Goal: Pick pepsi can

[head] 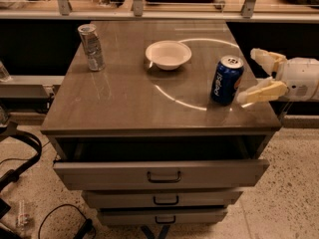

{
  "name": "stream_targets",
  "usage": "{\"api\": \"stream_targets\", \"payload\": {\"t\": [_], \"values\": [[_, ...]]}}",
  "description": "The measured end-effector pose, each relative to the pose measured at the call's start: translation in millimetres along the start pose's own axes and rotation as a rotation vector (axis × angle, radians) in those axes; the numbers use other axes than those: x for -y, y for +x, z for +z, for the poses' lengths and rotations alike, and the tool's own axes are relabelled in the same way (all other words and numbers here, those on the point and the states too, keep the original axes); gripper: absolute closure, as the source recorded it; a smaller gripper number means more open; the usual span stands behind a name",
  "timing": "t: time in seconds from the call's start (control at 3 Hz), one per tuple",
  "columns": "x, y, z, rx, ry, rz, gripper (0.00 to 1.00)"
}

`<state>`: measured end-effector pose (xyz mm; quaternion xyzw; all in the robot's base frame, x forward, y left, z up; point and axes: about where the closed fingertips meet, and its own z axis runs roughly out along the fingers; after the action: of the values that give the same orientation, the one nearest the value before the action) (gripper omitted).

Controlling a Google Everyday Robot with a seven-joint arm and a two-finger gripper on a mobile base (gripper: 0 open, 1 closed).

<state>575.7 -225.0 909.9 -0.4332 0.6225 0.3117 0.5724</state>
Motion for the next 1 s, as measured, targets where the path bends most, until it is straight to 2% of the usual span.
{"api": "stream_targets", "payload": {"t": [0.33,0.67,1.0], "values": [[0.6,-3.4,22.6,0.054,-0.049,-0.009,0.00],[0.3,-7.1,45.5,0.070,-0.095,-0.017,0.15],[-0.7,-8.0,48.1,0.072,-0.099,-0.018,0.38]]}}
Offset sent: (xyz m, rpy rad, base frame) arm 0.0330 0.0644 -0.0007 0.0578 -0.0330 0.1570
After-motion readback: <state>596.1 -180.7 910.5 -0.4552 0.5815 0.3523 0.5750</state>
